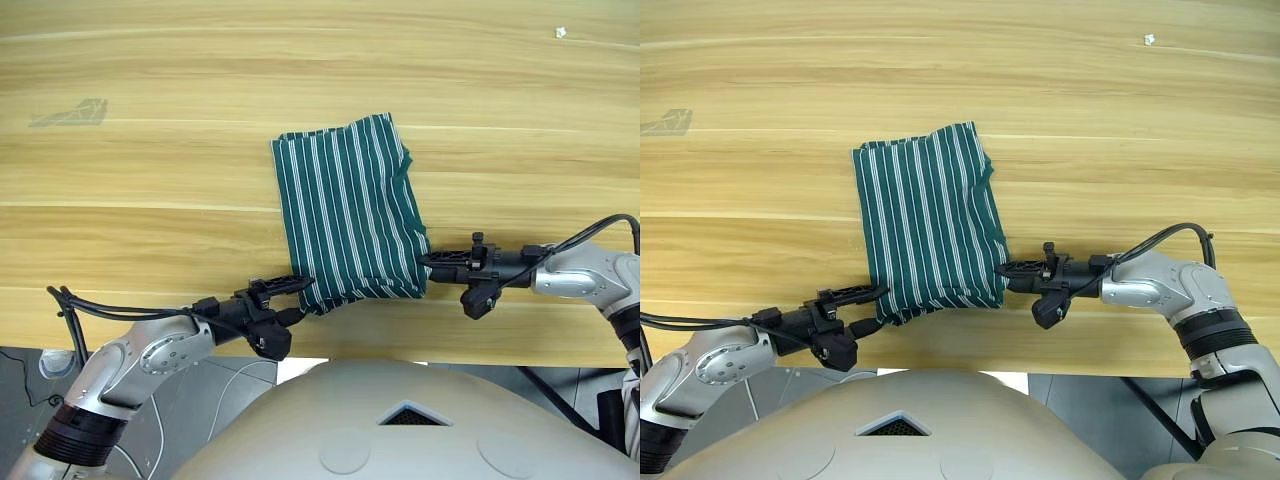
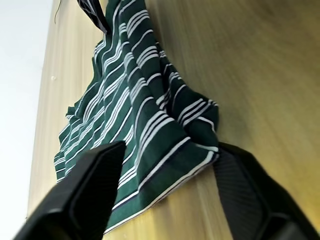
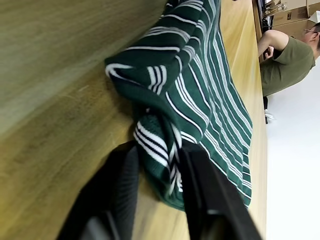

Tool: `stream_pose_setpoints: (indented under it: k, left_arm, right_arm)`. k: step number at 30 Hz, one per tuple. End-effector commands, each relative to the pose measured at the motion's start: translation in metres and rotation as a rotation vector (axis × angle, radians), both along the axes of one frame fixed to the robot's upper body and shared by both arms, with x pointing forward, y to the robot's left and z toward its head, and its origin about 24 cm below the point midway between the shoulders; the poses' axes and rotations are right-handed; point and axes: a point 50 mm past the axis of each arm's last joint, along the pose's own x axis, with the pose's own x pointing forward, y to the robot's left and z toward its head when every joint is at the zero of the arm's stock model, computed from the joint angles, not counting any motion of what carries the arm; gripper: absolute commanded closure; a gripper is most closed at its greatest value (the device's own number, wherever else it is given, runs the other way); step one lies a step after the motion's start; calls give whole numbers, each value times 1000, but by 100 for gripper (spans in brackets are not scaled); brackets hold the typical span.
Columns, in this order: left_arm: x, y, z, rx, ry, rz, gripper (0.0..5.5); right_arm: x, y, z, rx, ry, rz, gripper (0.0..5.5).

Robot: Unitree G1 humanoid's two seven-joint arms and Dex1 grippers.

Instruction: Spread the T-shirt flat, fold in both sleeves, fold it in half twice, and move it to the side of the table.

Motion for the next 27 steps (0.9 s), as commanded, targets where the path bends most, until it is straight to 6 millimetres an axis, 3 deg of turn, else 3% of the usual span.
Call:
stream_pose_setpoints:
  k: [1, 4, 14, 21, 25, 27]
  left_arm:
    - [-13, 14, -22, 164, 126, -14, 322]
    - [-13, 11, -20, 134, 140, -9, 374]
    - [-6, 16, -12, 51, 192, 67, 537]
    - [-1, 16, -5, -26, 253, 145, 542]
    - [11, 18, 21, -132, 307, 229, 542]
    - [7, 11, 35, -181, 396, 214, 542]
  right_arm:
    - [2, -2, -3, -28, 14, -8, 502]
    - [3, -2, -3, -34, 12, -13, 546]
    - [7, -7, -4, -43, 138, -138, 548]
    - [-5, -6, 3, -41, 463, -260, 549]
    - [-12, -9, 20, -46, 711, -310, 549]
    - [-13, -6, 29, -25, 769, -314, 549]
